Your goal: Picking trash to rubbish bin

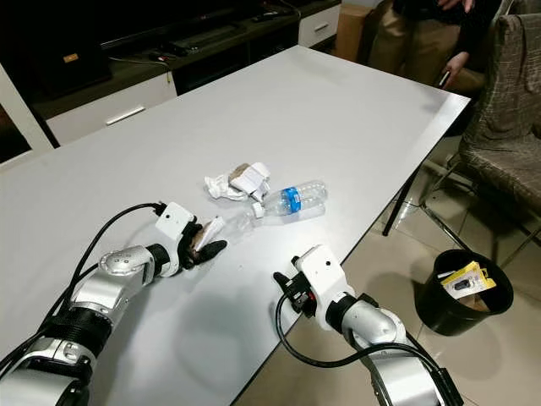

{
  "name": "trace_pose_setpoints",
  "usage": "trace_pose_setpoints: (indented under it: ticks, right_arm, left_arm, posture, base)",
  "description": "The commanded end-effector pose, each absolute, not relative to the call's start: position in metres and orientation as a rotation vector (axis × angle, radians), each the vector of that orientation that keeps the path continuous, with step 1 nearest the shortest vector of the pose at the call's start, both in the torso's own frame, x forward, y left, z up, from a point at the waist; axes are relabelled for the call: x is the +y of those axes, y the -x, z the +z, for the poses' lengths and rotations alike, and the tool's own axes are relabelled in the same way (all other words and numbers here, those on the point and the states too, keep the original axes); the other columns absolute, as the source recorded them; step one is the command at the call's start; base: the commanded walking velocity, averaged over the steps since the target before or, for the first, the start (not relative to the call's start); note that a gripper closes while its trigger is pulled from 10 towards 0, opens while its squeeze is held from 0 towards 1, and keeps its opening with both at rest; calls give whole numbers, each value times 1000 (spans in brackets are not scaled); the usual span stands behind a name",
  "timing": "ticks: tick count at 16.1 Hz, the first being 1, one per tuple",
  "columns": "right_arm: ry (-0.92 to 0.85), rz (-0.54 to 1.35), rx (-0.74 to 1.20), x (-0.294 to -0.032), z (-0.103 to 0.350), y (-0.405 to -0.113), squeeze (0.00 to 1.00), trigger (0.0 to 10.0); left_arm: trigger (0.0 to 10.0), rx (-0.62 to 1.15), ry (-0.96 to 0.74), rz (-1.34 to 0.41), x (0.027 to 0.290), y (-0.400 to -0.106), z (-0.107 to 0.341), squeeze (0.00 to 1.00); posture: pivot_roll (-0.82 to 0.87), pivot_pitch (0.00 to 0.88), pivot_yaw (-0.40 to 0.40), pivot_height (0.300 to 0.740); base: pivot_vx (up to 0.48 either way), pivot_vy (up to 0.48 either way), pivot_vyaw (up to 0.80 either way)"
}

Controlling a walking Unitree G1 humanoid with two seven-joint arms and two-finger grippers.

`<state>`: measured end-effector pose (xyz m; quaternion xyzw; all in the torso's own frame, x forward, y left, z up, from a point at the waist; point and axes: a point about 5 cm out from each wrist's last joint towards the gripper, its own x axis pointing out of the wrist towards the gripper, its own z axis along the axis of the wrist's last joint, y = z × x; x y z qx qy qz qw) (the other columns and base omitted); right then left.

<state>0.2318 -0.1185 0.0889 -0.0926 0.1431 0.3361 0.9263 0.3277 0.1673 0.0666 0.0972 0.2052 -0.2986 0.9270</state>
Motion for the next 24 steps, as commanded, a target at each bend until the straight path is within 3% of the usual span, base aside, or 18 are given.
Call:
trace_pose_setpoints:
  ticks: [1, 19, 24]
  right_arm:
    - [186, 713, 283, -116, 94, -231, 0, 10000]
    - [136, 672, 285, -114, 91, -224, 0, 10000]
    - [119, 656, 263, -114, 94, -227, 0, 10000]
  left_arm:
    - [0, 525, -212, -593, 177, -319, 50, 0]
    - [0, 508, -190, -546, 193, -304, 52, 0]
    - [0, 423, -139, -461, 206, -306, 70, 0]
  posture:
    - [-103, 0, 13, 740]
    - [-102, 0, 18, 740]
    - [-94, 0, 18, 740]
  base:
    - [0, 0, 0]
    - [0, 0, 0]
    - [0, 0, 0]
